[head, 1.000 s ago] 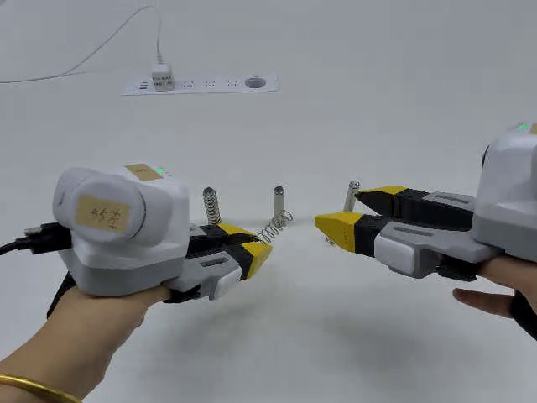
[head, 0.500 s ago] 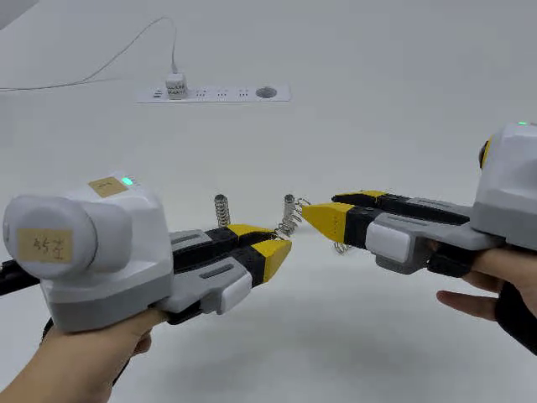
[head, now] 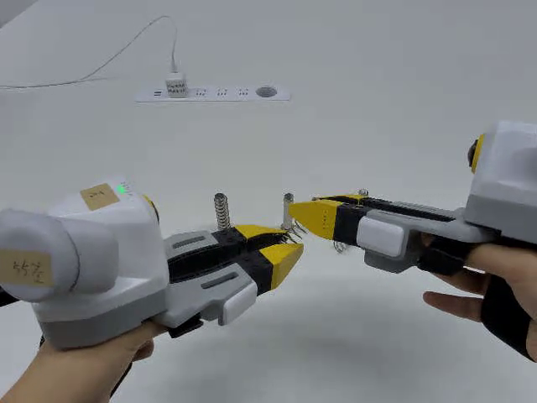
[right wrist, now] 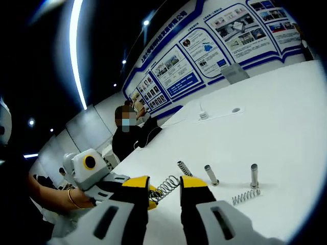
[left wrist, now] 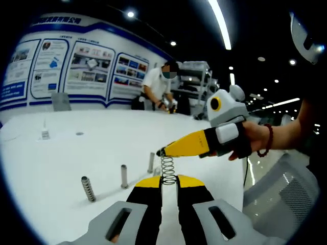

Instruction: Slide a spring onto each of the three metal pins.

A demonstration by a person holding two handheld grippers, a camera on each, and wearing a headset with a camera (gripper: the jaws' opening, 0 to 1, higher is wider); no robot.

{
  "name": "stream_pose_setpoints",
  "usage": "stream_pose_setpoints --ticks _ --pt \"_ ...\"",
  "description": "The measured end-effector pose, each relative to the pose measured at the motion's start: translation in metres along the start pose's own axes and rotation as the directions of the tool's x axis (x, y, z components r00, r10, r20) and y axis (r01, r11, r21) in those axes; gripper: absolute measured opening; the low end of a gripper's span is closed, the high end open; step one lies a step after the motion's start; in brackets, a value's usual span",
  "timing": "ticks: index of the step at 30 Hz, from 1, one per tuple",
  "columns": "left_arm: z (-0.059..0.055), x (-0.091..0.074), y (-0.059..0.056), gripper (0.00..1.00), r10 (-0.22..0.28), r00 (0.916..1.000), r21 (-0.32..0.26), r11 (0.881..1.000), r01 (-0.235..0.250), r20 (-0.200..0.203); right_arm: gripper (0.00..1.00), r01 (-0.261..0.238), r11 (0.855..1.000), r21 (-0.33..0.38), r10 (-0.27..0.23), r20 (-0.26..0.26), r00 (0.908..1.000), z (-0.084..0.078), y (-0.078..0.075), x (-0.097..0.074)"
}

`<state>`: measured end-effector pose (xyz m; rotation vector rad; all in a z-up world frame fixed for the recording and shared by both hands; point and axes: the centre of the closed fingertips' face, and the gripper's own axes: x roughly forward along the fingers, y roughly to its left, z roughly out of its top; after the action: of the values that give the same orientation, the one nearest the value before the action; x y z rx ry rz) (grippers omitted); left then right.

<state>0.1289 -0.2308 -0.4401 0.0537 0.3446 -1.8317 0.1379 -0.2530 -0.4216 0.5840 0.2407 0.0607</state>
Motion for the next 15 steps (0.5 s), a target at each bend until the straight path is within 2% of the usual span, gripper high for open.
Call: stream_pose_setpoints --ticks 6,15 --pt "0.0048 -0.0007 -0.0039 0.09 -0.023 0.9991 -0.015 1.0 0.023 0.034 0.2 -0.021 0.997 0.069 0.021 0.012 0.9997 -0.0003 0.0009 -0.0003" --pt "0.0057 -0.0007 -0.0066 0.1 -0.034 0.9985 -0.009 0.999 0.034 0.043 0.14 -0.055 0.988 0.146 0.051 0.032 0.9982 0.0016 0.0038 -0.0003"
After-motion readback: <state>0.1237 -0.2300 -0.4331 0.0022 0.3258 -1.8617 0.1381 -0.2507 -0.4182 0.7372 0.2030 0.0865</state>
